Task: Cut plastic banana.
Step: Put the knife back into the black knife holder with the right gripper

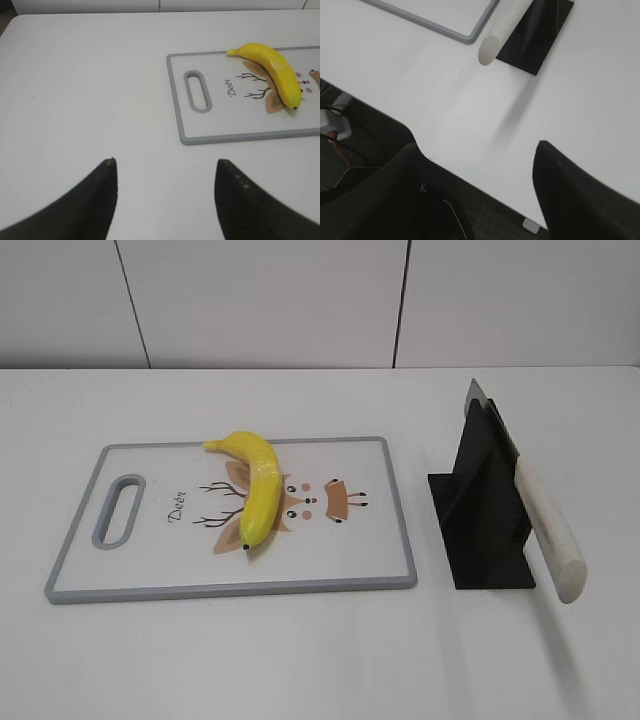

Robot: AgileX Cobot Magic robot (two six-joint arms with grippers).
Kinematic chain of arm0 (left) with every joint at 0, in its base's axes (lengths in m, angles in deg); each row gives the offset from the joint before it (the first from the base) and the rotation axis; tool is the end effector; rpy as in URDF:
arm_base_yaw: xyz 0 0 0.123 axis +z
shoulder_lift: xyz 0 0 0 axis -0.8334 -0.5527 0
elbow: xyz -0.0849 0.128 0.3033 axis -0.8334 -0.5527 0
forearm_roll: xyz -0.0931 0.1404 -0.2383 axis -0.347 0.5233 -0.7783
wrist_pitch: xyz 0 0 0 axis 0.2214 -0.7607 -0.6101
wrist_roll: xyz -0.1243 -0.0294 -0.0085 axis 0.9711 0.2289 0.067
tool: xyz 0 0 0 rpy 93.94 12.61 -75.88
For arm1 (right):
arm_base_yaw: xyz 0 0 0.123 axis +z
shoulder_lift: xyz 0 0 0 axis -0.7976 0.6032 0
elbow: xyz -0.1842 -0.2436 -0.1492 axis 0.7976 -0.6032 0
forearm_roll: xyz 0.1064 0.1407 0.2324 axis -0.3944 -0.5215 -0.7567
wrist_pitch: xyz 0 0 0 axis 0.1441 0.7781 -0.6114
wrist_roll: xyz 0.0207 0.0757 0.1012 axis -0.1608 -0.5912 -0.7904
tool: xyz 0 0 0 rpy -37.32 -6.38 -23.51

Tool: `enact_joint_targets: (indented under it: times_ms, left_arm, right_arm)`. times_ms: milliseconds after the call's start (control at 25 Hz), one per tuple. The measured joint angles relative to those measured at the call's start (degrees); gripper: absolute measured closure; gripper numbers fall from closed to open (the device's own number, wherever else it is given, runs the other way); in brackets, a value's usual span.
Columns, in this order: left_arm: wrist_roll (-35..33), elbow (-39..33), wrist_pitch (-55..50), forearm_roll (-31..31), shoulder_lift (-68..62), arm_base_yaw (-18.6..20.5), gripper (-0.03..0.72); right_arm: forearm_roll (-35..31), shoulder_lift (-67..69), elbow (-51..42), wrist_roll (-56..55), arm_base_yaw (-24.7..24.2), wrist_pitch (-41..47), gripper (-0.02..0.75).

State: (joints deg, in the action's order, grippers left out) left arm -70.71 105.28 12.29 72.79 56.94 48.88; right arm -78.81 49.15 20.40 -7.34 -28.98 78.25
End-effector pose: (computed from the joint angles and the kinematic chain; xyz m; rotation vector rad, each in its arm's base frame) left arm 0.0062 -0.0080 0.2737 0.2443 2.0580 -0.0941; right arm 0.0341 0.0361 0.2883 -0.6123 2.2638 0.3597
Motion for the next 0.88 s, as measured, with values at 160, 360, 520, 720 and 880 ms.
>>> enact_joint_targets:
  times_ms: [160, 360, 520, 720, 880]
  left_arm:
    - [0.00, 0.00, 0.00, 0.00, 0.00, 0.00, 0.108]
    - [0.00, 0.00, -0.05, 0.00, 0.00, 0.00, 0.108]
    - [0.00, 0.00, -0.03, -0.06, 0.00, 0.00, 0.108]
    - [0.00, 0.00, -0.03, -0.06, 0.00, 0.48, 0.108]
    - [0.00, 0.00, -0.03, -0.06, 0.00, 3.36, 0.108]
  right_arm:
    - [-0.05, -8.16, -0.78, 0.00, 0.00, 0.77, 0.232]
    - [0.21, -16.26, -1.01, 0.00, 0.00, 0.32, 0.256]
    - [0.09, -16.92, -1.75, 0.00, 0.00, -1.89, 0.259]
    - [-1.37, -16.92, -3.18, 0.00, 0.00, -3.77, 0.262]
    - [-1.49, -16.92, -3.25, 0.00, 0.00, -3.95, 0.262]
